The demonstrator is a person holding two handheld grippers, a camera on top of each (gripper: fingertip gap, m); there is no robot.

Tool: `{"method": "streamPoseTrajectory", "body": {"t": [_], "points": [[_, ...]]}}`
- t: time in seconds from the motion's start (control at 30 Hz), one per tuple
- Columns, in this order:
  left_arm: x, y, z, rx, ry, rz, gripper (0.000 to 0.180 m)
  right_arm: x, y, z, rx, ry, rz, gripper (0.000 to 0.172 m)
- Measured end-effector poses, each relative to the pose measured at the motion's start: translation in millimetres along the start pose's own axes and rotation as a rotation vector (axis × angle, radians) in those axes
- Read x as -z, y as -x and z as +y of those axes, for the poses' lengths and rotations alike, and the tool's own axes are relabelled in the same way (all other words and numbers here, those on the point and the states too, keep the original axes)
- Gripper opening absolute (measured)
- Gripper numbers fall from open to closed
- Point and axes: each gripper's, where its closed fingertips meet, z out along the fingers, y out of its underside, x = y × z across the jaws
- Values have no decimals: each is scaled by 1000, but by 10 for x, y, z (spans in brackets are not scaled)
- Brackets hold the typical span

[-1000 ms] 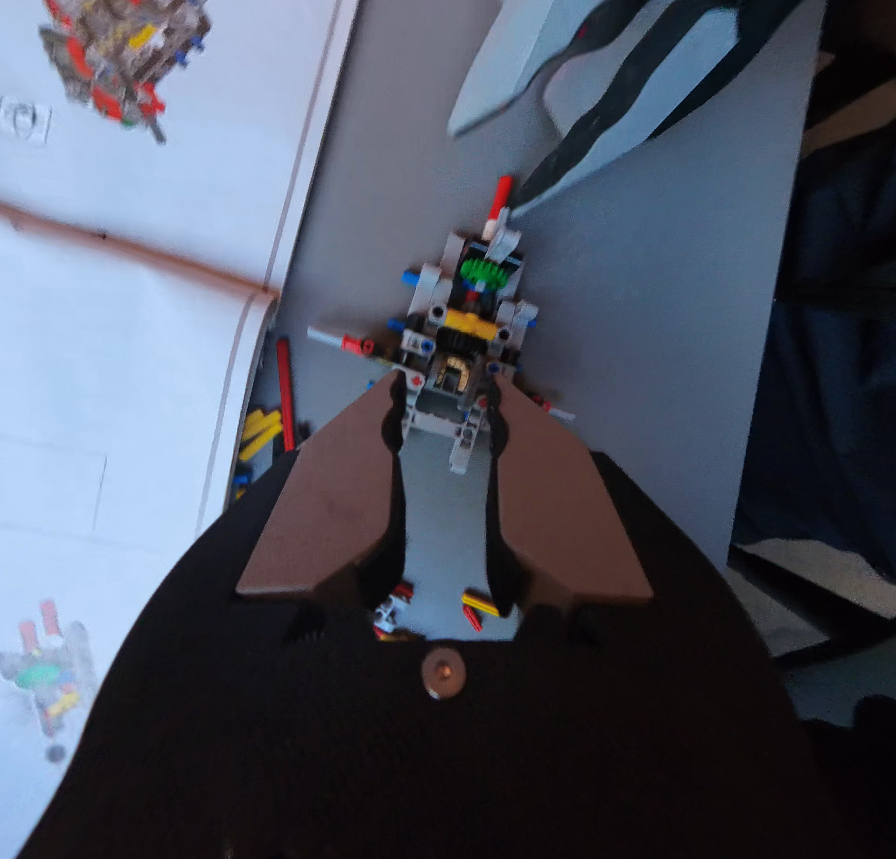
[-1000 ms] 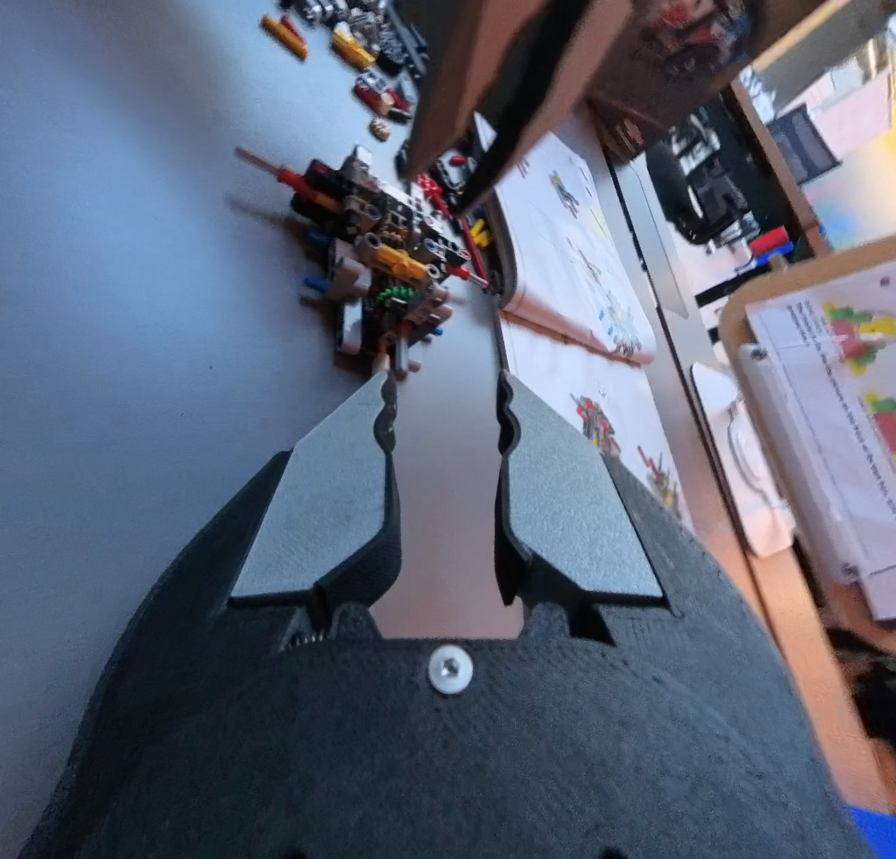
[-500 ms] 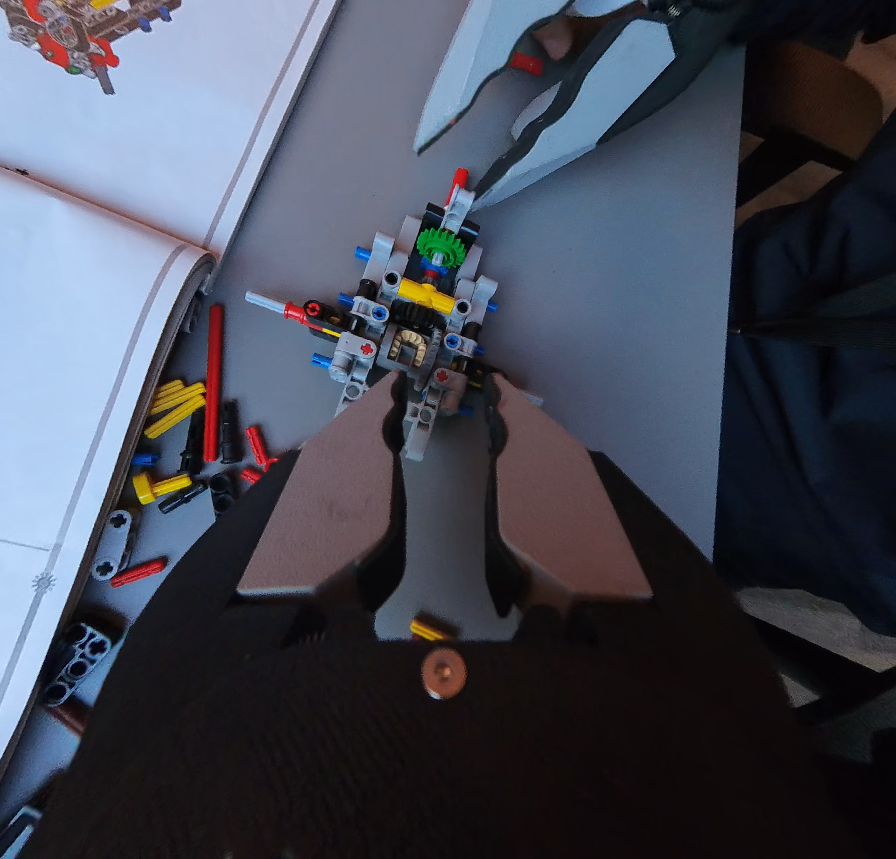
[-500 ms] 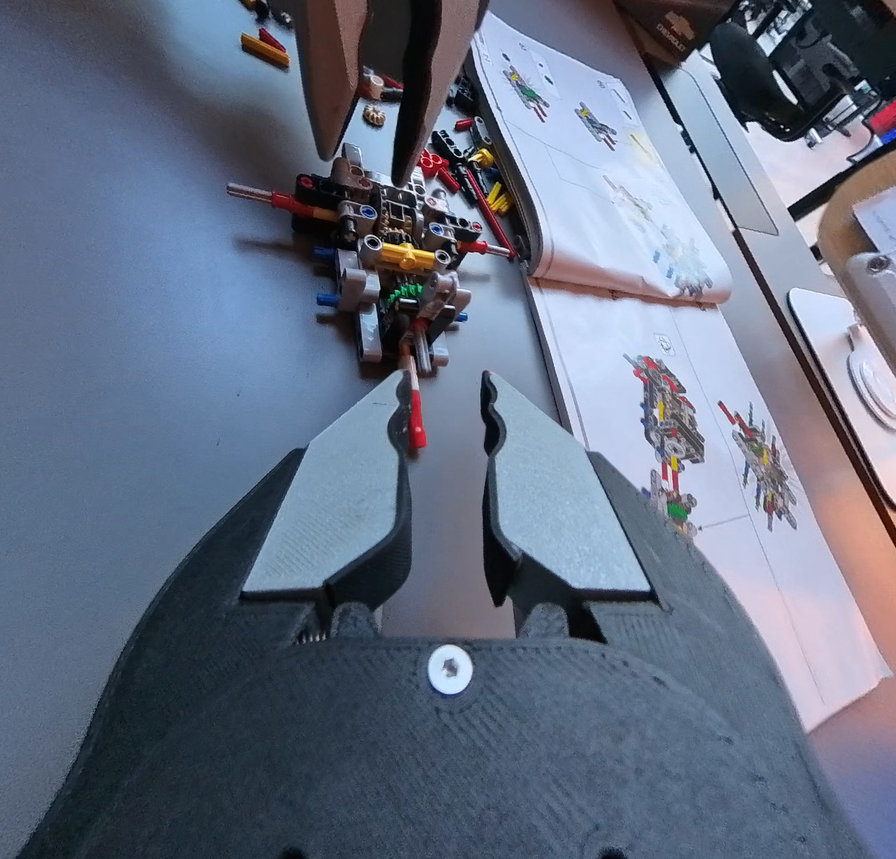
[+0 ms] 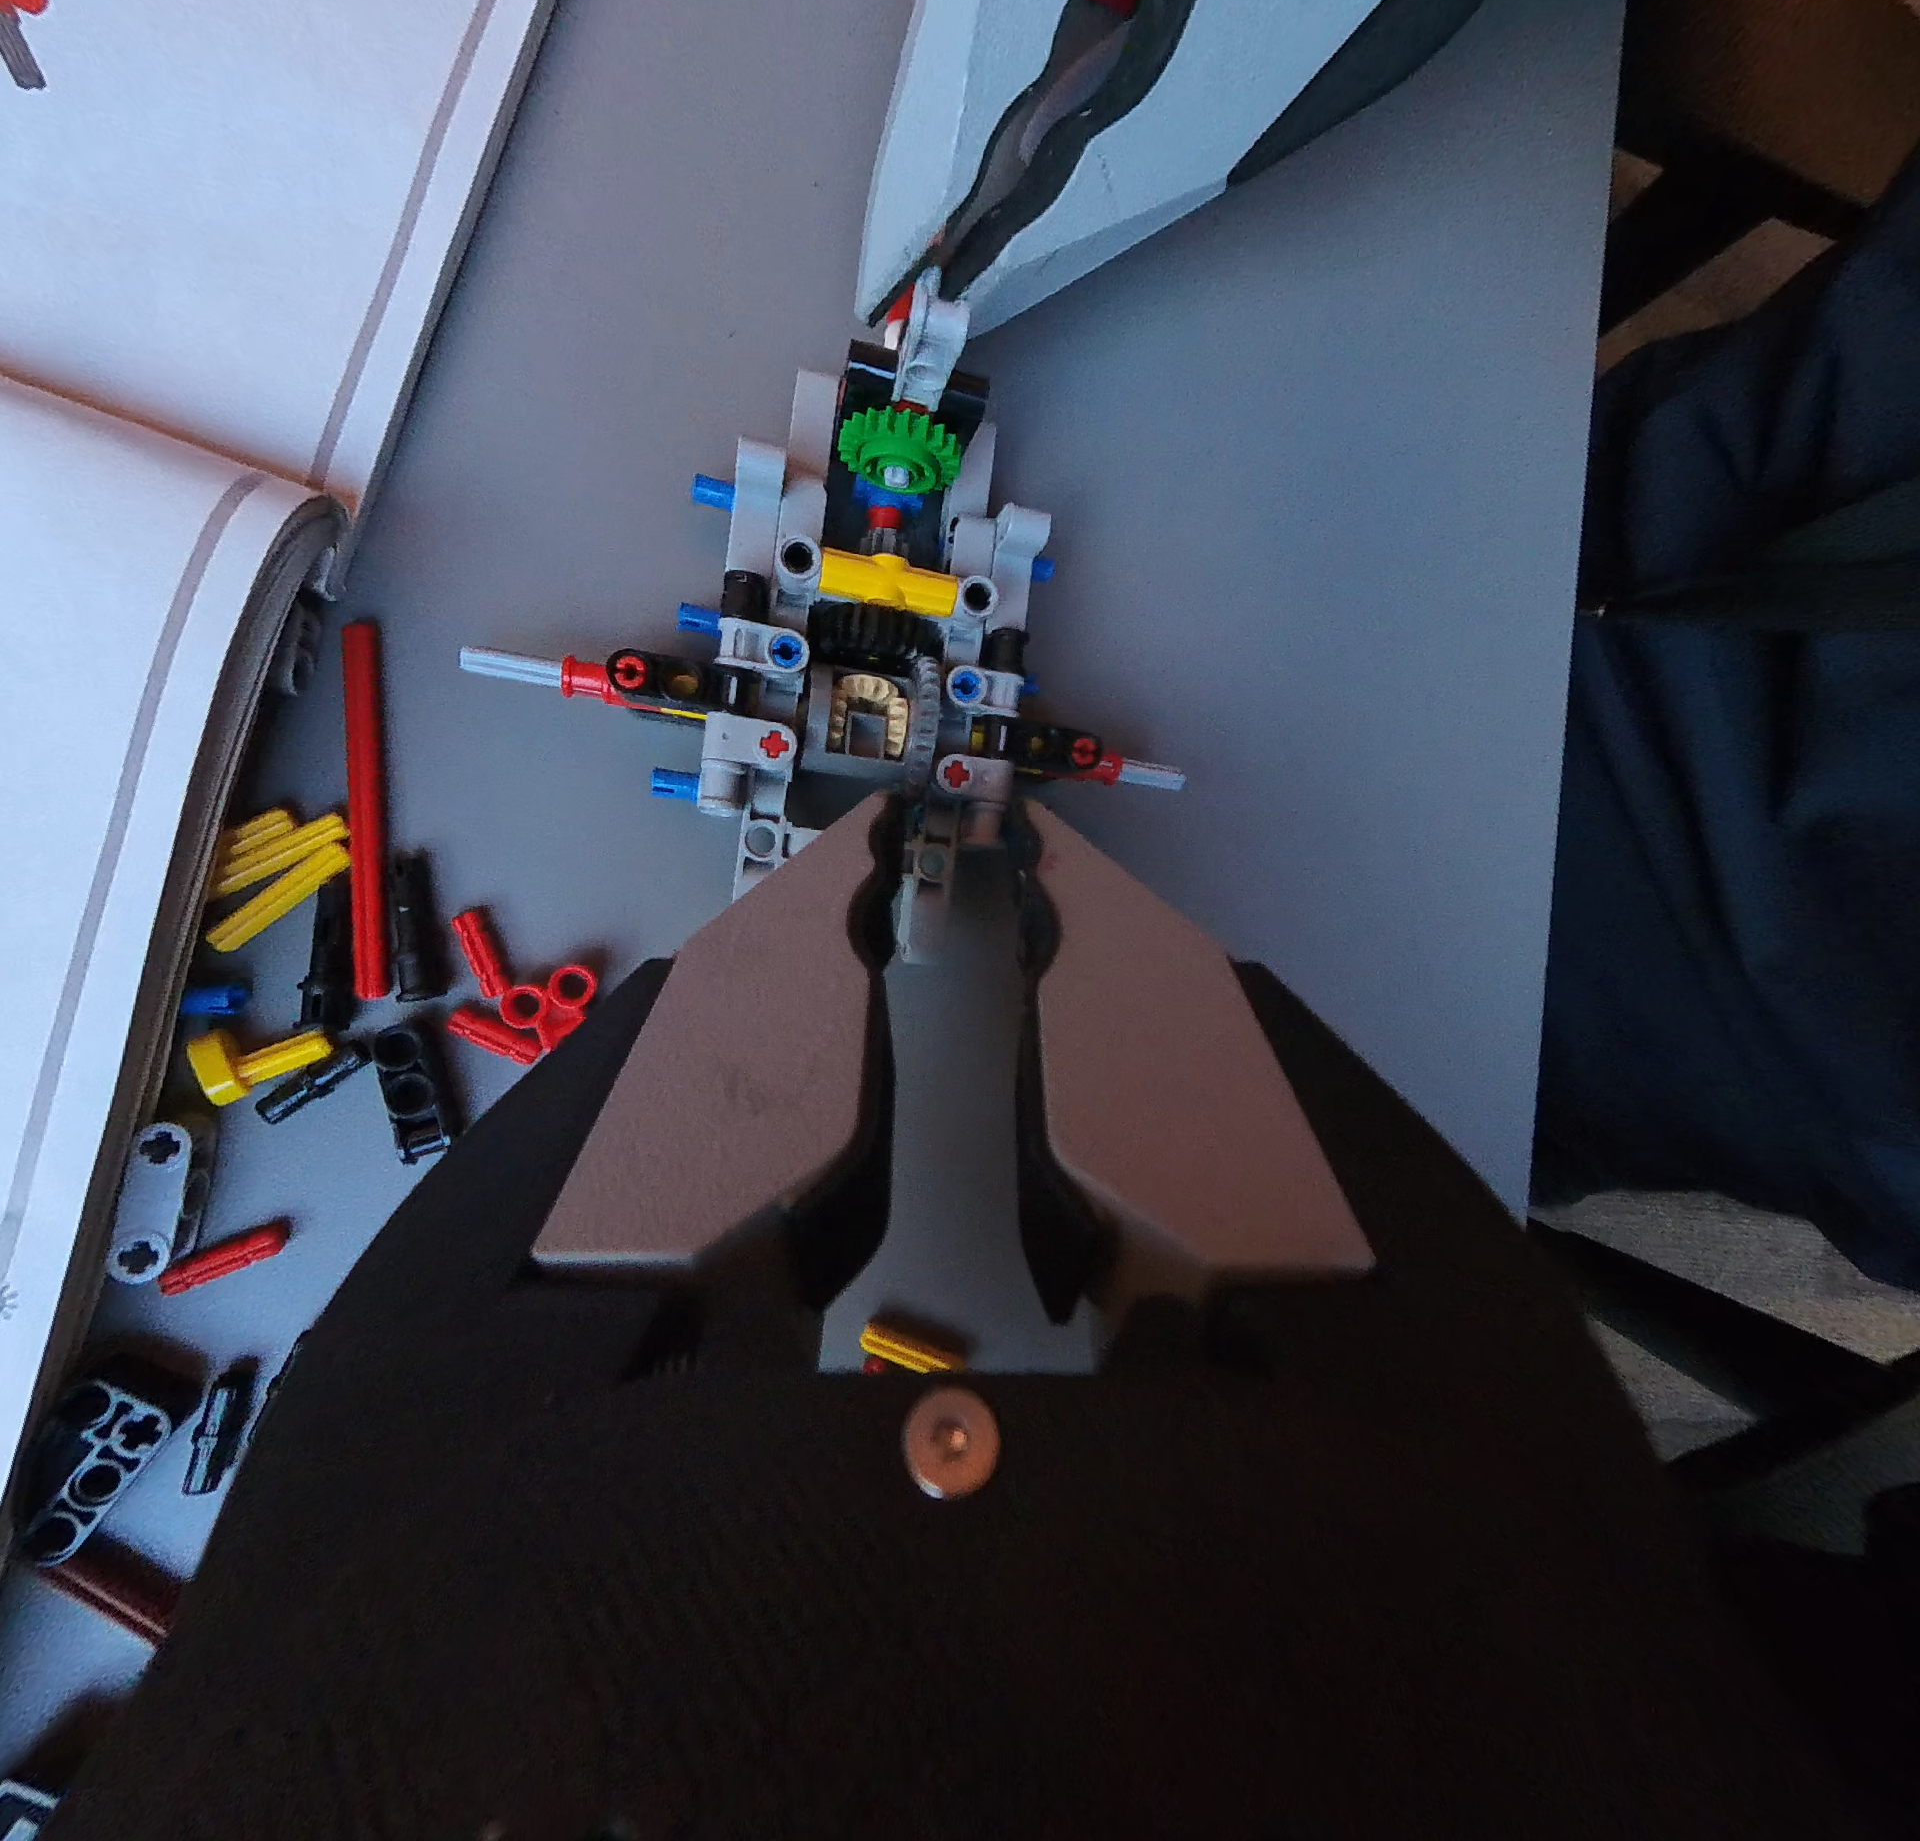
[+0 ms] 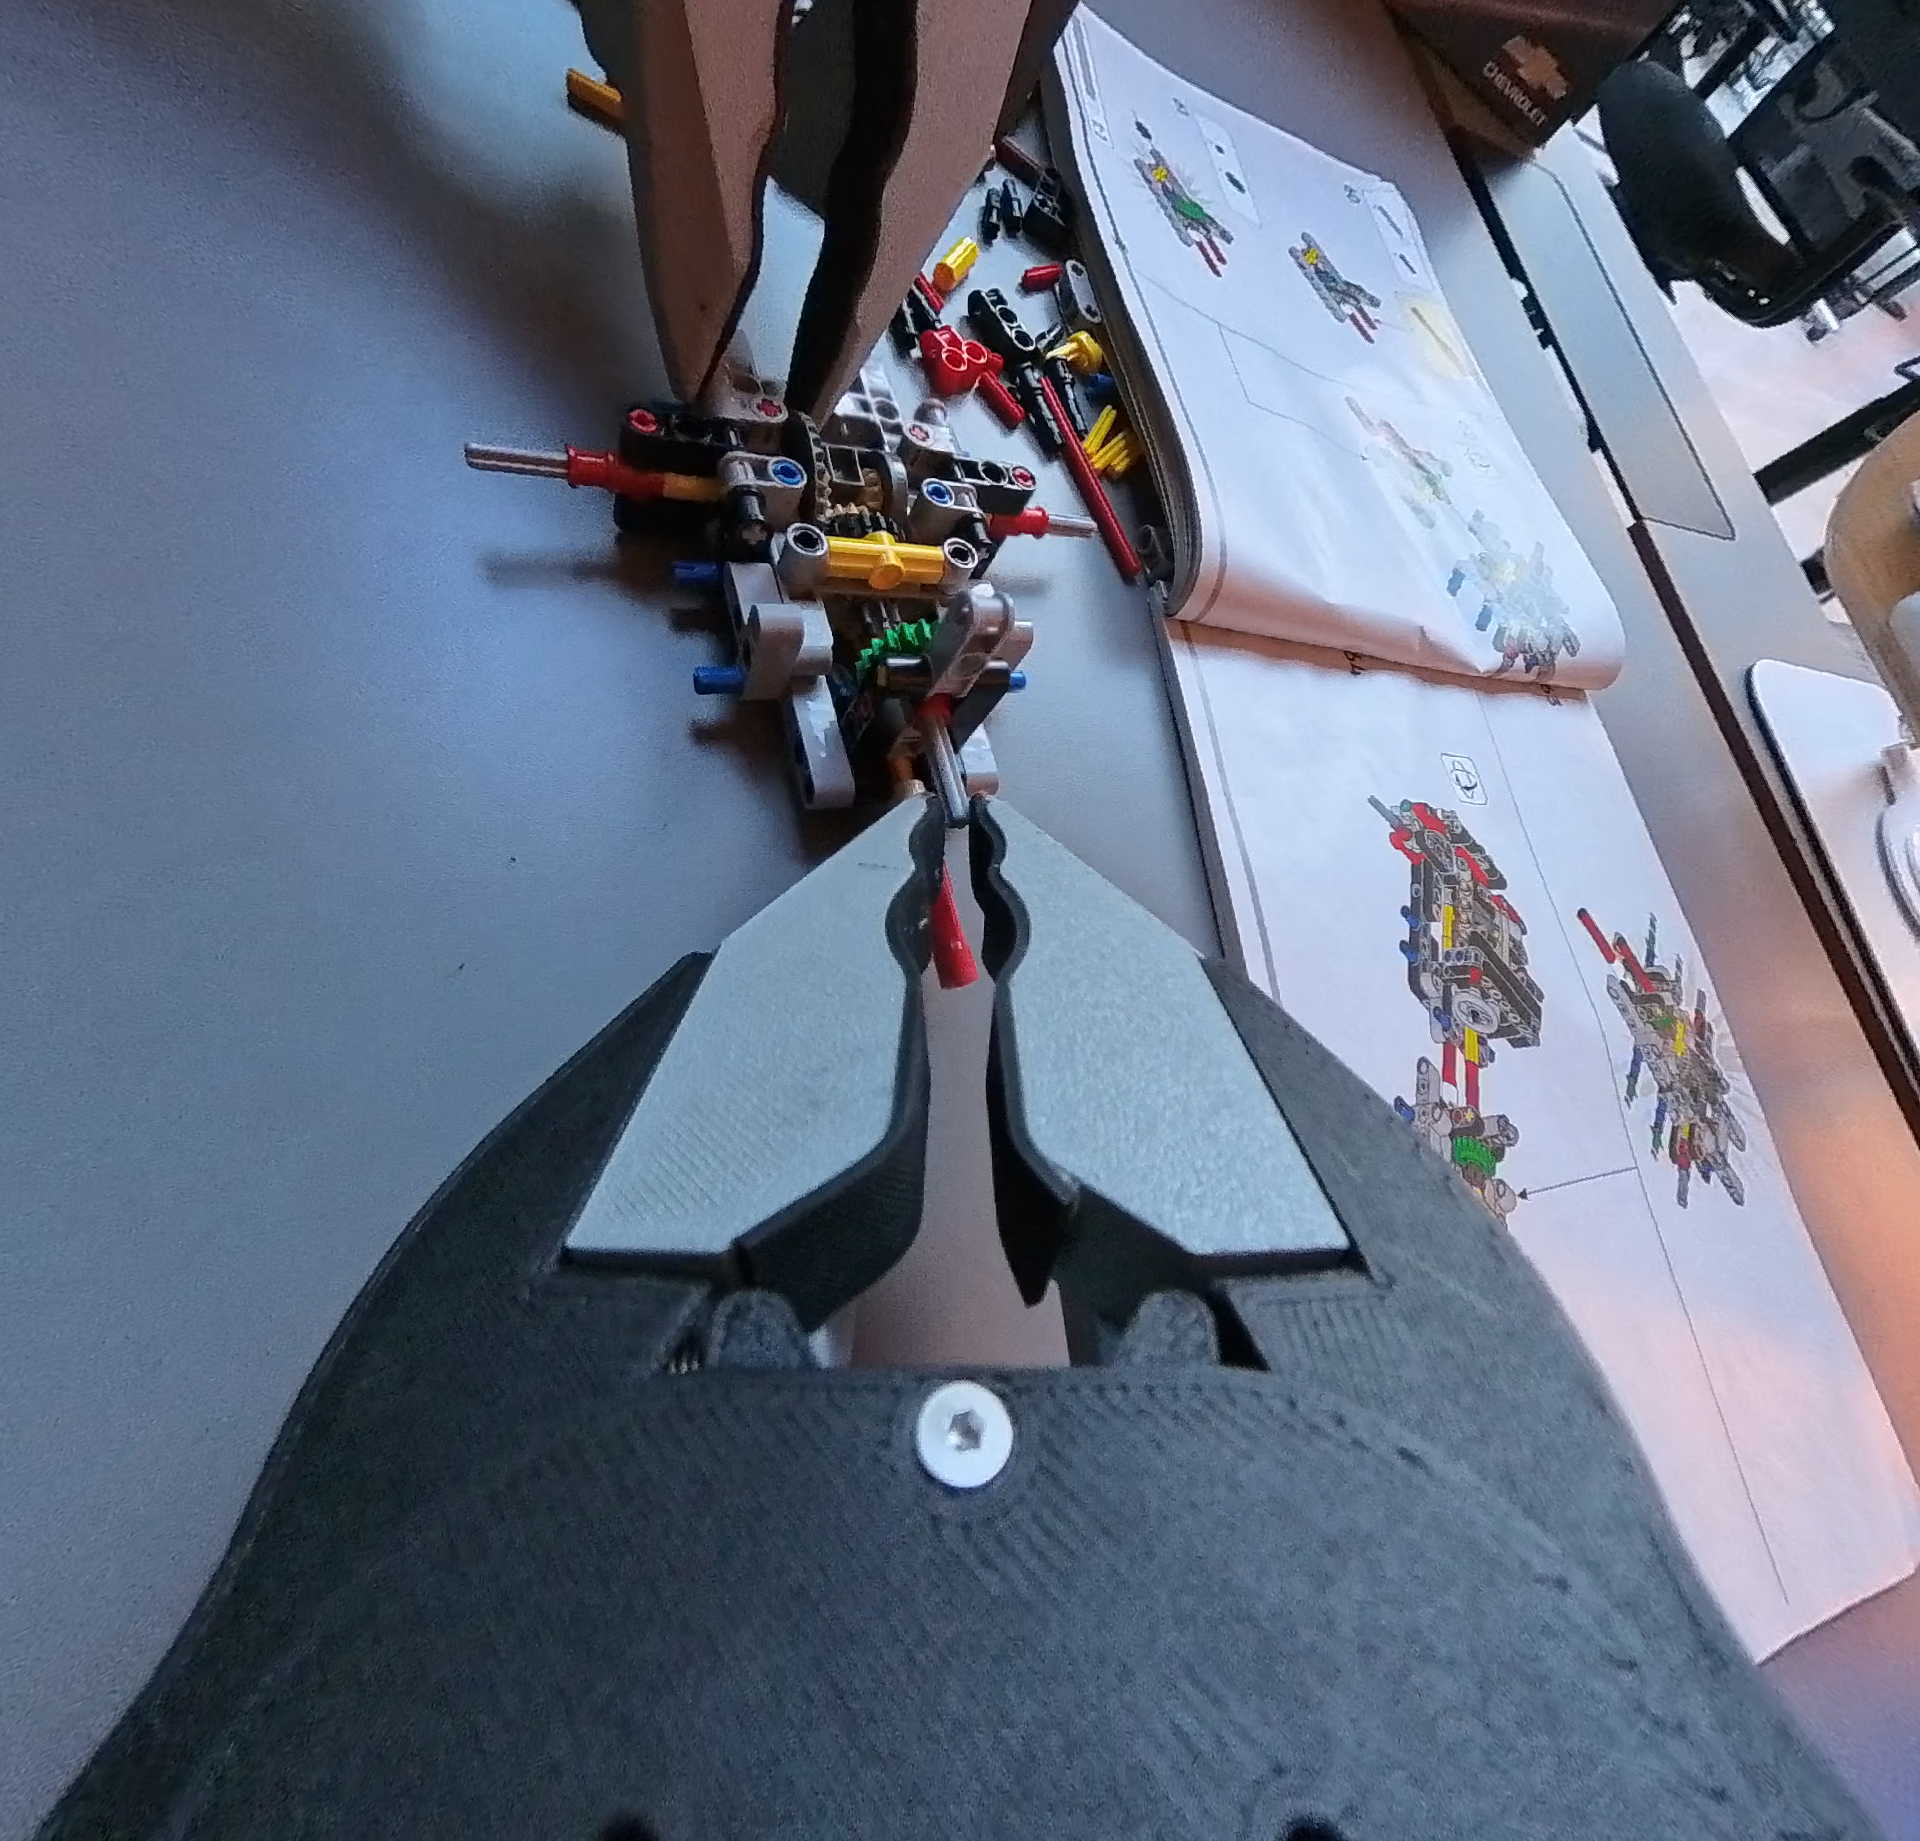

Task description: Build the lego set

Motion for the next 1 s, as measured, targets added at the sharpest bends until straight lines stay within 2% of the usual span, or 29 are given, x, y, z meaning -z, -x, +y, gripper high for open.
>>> {"method": "streamPoseTrajectory", "body": {"t": [0.13, 0.17, 0.33, 0.5, 0.6, 0.8, 0.87, 0.9, 0.93, 1.0], "points": [[14, -2, -65, -24, 3, -50, 12, 72, -42, -27, 23, -10, 35, 1], [44, 0, -116, -28, -14, -64, 3, 106, -61, -54, 34, -22, 48, 1], [143, -17, -370, -32, -74, -71, 2, 243, -228, -56, -16, -46, 90, 1], [53, 169, -528, 30, -85, -119, 3, 275, -340, 171, -38, 0, 106, 1], [42, 133, -570, 51, -110, -136, 7, 314, -374, 358, -72, 46, 92, 2], [-41, -78, -244, 124, -66, -127, 15, 411, -398, 491, -133, 32, 48, 1], [-26, -57, -54, 134, -19, -191, 14, 407, -395, 509, -126, 42, 47, 1], [33, -19, 34, 120, 1, -242, 7, 405, -390, 508, -119, 44, 48, 1], [134, 31, 113, 97, 15, -300, 0, 401, -385, 506, -111, 46, 49, 1], [410, 115, 227, 90, -1, -389, 0, 385, -376, 519, -99, 56, 53, 1]]}}
